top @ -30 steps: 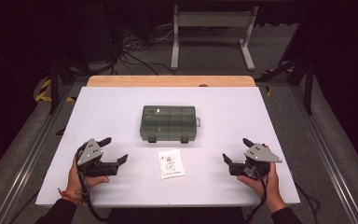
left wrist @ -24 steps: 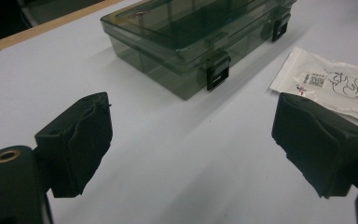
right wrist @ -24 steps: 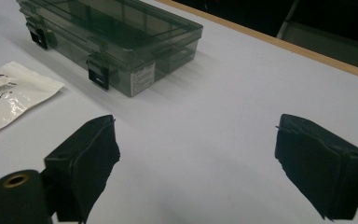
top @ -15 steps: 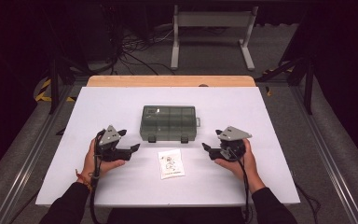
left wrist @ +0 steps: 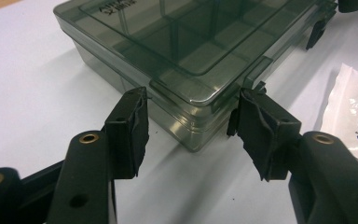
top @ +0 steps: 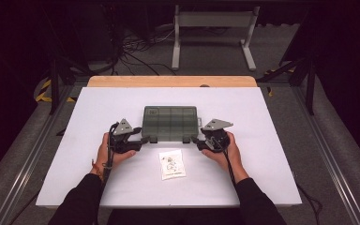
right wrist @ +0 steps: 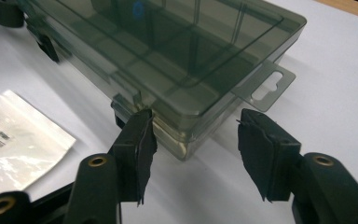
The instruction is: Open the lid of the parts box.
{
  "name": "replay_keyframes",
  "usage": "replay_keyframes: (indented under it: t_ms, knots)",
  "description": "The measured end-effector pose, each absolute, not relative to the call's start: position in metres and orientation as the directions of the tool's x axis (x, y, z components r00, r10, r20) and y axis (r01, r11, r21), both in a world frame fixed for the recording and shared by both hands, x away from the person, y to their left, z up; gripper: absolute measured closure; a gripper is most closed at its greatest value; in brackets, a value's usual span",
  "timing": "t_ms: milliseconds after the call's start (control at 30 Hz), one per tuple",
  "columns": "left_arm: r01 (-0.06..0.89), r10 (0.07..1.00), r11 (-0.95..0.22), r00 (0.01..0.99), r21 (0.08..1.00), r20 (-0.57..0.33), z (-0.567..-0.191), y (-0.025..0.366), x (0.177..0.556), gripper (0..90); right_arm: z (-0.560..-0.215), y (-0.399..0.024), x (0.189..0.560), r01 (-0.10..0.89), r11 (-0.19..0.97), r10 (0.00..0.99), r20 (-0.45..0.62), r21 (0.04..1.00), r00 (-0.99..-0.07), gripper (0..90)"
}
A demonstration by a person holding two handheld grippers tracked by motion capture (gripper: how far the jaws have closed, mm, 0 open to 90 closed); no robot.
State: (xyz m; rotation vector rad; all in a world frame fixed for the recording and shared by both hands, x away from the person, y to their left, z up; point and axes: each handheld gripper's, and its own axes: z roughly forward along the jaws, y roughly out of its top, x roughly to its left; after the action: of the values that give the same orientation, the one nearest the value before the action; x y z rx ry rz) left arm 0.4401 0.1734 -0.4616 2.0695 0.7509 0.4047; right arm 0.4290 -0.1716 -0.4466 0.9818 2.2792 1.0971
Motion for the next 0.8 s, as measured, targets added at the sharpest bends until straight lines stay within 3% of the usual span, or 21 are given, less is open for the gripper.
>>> replay_keyframes:
  t_ms: [500,800]
  knots:
    - [0.371,0.645,-0.436,0.764,0.820,-0.002,-0.4602,0.1753,0.4379,55.9,-0.4467,-0.1677,0.4230,0.390,0.453,0.736,-0.089,0.802,-0.672,61.2]
    - [0.370,0.647,-0.438,0.763,0.820,0.001,-0.4595,0.1763,0.4368,59.2,-0.4471,-0.1689,0.4236,0.395,0.444,0.734,-0.074,0.804,-0.675,62.0]
